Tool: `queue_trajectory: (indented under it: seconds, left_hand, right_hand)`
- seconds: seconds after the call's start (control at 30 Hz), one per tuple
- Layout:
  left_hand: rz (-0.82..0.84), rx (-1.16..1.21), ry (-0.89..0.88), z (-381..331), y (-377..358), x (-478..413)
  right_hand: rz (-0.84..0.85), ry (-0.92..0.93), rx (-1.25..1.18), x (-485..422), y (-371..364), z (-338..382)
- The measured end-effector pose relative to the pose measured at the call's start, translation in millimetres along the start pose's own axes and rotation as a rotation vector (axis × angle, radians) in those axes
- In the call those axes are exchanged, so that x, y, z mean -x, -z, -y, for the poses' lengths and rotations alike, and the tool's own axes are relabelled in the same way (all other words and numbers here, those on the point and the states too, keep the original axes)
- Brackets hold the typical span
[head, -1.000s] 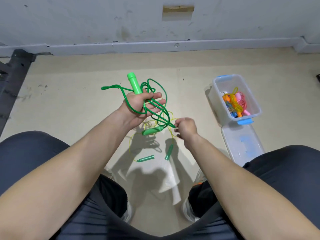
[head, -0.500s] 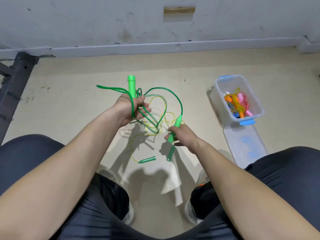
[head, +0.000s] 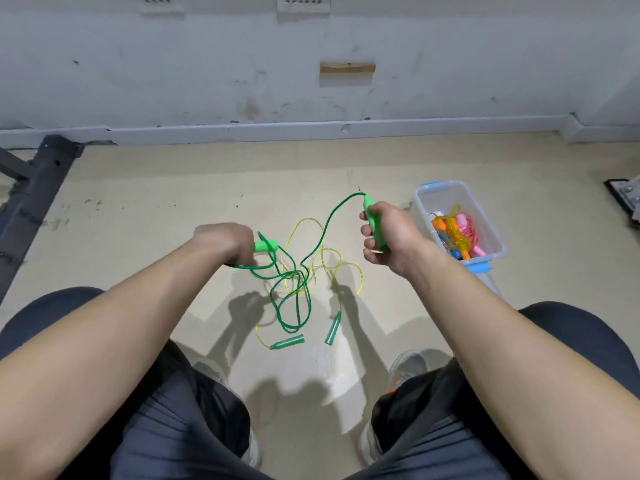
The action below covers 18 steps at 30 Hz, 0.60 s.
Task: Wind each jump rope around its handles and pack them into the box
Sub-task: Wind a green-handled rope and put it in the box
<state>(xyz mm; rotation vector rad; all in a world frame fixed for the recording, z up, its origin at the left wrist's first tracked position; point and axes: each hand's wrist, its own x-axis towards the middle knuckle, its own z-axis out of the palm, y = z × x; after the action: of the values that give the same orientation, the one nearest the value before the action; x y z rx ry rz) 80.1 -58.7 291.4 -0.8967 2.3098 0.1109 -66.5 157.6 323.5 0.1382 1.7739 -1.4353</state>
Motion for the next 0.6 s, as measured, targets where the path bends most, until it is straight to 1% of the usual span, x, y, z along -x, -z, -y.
queue_trajectory:
  seconds: [0.07,0.1,0.17,0.27,0.33,0.4,0.43,0.47,0.53,0.57,0.6]
  left_hand:
    - [0.088,-0.061,0.050,6.0,3.2,2.3]
    - [0.087,-0.058,0.063,8.4,4.8,5.7]
    - [0.012,-0.001,0.071,12.2,6.1,8.9]
    - [-0.174,0.185,0.070,11.4,9.6,17.6]
    - [-0.228,0.382,-0.017,6.4,10.3,18.5]
    - [-0.232,0.647,-0.170,0.7,8.0,20.4]
    - [-0.253,0.732,-0.233,-2.4,6.6,21.9]
    - [-0.290,0.765,-0.283,-5.5,5.6,24.3]
    - [-0.407,0.720,-0.359,-13.6,5.9,32.9]
    - [-0.472,0.683,-0.382,-18.0,6.2,37.7]
    - [-0.511,0.698,-0.406,-22.7,6.3,43.2]
  right_hand:
    - [-0.011,0.030,0.103,3.9,6.5,9.8]
    - [-0.017,0.034,0.142,5.0,8.9,12.3]
    - [-0.017,0.013,0.189,6.1,11.5,11.7]
    - [0.039,-0.063,0.219,11.2,8.0,4.0]
    - [0.108,-0.128,0.164,15.4,3.1,0.3]
    - [0.186,-0.161,0.109,18.8,-3.3,-1.1]
    - [0.218,-0.156,0.118,19.6,-6.8,-1.5]
    - [0.239,-0.141,0.148,20.1,-10.1,-2.1]
    - [0.275,-0.115,0.193,20.2,-16.1,-3.8]
    - [0.302,-0.120,0.184,20.0,-18.7,-5.5]
    - [0.332,-0.137,0.163,19.2,-21.1,-7.8]
